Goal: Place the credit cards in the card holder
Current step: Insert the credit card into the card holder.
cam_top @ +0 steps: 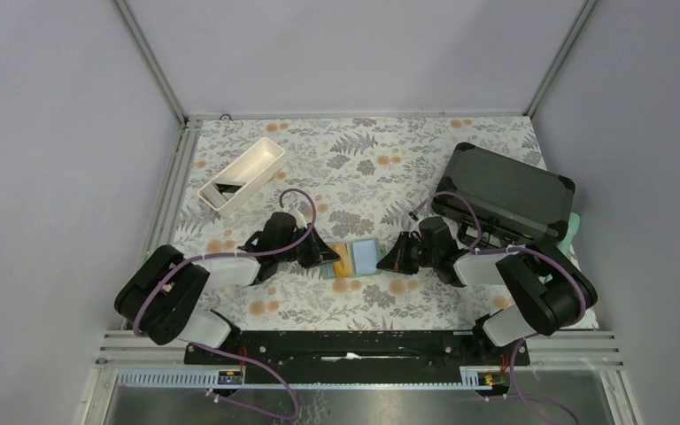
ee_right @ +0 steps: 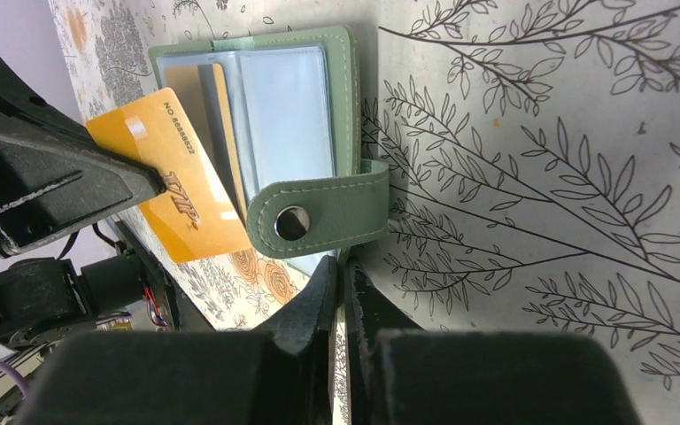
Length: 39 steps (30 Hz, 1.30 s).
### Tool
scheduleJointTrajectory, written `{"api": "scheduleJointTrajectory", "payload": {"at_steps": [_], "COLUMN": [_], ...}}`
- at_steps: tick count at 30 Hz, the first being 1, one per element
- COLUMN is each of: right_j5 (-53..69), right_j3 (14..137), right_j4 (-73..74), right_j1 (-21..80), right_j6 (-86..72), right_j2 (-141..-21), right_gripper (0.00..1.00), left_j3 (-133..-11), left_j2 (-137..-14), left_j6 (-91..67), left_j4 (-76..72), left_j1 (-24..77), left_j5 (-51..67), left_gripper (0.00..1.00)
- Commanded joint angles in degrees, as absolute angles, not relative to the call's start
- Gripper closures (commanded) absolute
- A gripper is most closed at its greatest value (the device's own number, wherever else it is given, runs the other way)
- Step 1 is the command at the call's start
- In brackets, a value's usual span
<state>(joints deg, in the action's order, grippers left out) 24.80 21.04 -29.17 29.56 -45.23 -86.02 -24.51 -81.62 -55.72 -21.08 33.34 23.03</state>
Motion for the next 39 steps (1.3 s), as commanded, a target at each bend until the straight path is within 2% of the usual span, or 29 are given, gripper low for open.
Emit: {"api": "scheduleJointTrajectory", "payload": {"at_steps": [1,8,25,39], "right_j5": [25.87,26.38,24.47,24.26], "right_j3": [22.19,22.99,23.42,23.38], "right_j4": [-30.15,-29.19,-23.32,-23.30], "right_j1": [29.27,29.27,29.19,29.26], "right_j6": [-44.39,-43.95,-40.85,-40.57], "right_j2": [-85.94,-85.77,-81.64,-81.85], "right_gripper": [1.00,1.00,1.00,1.00], "left_j3": [-27.22,-27.57,-31.70,-28.83], "left_j2": [-81.91,-85.74,-88.98,-88.65], "left_j6": [-51.66,-49.77,-47.41,-50.46], "left_j4": [-25.46,-30.02,-26.44,-25.86], "left_j1": [33.69,33.69,33.66,33.75], "left_j5": [20.17,22.11,21.73,21.43], "left_gripper": [1.00,1.00,1.00,1.00]}}
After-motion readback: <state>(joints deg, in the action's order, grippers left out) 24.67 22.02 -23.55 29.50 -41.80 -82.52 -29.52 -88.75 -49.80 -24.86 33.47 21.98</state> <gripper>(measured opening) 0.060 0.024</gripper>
